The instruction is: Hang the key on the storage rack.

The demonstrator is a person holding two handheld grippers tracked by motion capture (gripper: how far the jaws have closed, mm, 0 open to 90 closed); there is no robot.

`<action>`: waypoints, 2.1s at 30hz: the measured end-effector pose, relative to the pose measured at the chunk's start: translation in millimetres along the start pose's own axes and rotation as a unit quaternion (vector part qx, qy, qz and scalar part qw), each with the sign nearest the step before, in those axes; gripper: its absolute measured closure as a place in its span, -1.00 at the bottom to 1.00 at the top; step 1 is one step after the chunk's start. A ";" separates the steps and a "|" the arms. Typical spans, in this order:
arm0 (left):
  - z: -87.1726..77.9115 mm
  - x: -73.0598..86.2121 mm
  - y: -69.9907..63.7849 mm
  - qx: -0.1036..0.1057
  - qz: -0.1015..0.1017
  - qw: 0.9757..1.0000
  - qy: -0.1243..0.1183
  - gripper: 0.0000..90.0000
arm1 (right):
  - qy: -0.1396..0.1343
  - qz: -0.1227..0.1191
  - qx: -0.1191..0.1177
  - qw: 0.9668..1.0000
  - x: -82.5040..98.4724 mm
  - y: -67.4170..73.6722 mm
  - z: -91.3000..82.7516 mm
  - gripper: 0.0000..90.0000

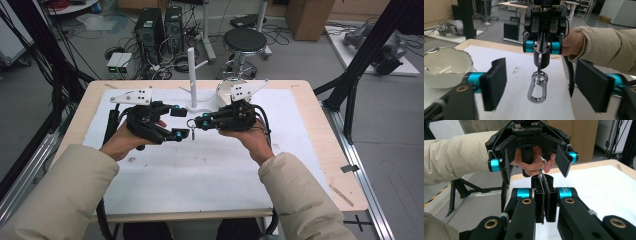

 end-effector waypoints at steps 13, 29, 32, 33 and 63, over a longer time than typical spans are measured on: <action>-1.3 4.2 1.9 -0.003 -0.015 1.000 0.010 0.38 | -0.003 0.003 -0.003 1.000 -0.6 2.4 -0.4 0.98; -2.9 4.5 0.0 0.005 -0.029 1.000 0.011 0.81 | 0.000 0.001 -0.006 1.000 0.2 4.0 3.3 0.98; -2.8 4.4 -1.1 0.009 -0.031 0.999 0.011 0.90 | 0.002 0.005 -0.005 1.000 0.7 3.8 3.1 0.98; -2.8 4.2 -1.3 0.010 -0.034 0.999 0.010 0.90 | 0.002 0.005 -0.005 1.000 0.7 3.8 3.1 0.98; -13.2 -2.2 12.6 -0.022 -0.050 0.998 0.016 0.97 | -0.060 0.031 0.124 0.990 -5.6 -26.2 -12.4 -0.86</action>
Point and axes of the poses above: each handheld gripper's, and its own axes: z roughly forward along the jaws, x roughly out of its underside, y roughly to its left, the point moved 10 cm from there along z, roughly forward along the jaws, and after that the axes turned 9 degrees about x, right-handed, at the moved point
